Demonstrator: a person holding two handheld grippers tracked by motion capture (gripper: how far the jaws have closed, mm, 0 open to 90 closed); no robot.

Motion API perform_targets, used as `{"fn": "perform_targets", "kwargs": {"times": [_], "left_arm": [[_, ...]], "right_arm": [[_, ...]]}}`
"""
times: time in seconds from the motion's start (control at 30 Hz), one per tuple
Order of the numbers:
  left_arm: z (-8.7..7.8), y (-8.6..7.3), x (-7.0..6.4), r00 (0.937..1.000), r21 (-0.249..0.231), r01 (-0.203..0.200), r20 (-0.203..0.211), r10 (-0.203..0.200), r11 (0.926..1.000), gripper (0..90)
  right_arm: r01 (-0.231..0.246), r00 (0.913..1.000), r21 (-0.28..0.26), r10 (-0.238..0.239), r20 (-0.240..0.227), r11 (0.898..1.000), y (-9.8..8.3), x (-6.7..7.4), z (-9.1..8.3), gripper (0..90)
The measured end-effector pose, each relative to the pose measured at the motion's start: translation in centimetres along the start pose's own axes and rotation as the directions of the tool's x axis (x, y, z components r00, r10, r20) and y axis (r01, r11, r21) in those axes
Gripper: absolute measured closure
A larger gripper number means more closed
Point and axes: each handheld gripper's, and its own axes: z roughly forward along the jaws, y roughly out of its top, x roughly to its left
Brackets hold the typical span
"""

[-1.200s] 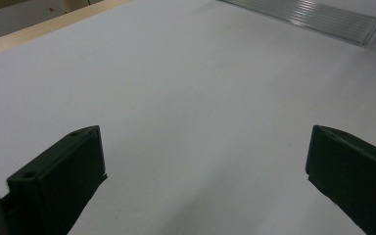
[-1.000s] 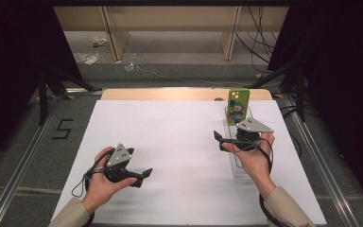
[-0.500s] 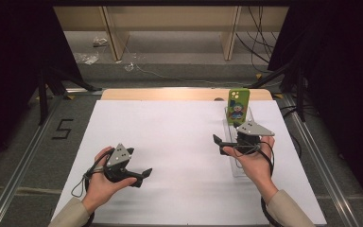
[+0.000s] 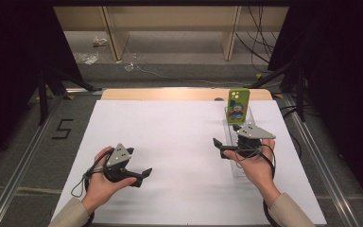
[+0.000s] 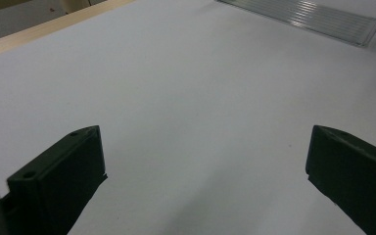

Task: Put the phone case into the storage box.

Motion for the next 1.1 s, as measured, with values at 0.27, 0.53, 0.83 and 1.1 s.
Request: {"fn": "perform_targets", "kwargs": {"times": [0.27,0.53,0.83,1.1], "left_arm": [[0.0,0.0,0.0,1.0000,0.000,-0.001,-0.001,0.001,1.0000,0.6],[-0.1,0.0,0.0,1.0000,0.000,-0.002,-0.001,0.002,1.0000,0.6],[-0.1,0.0,0.0,1.0000,0.000,-0.001,-0.001,0.001,1.0000,0.7],[0.0,0.0,0.0,1.0000,0.000,-0.001,-0.001,0.001,1.0000,0.6]], "right_arm": [[0.010,0.9997,-0.002,-0.011,-0.020,1.000,-0.3,0.3,-0.3,12.7],[0.010,0.9994,0.000,-0.010,-0.034,1.000,-0.6,0.4,-0.7,12.8],[0.008,0.9990,-0.002,-0.008,-0.044,1.000,-0.9,0.4,-1.1,13.1],[0.007,0.9988,-0.004,-0.007,-0.049,1.000,-1.1,0.4,-1.5,13.3]]}}
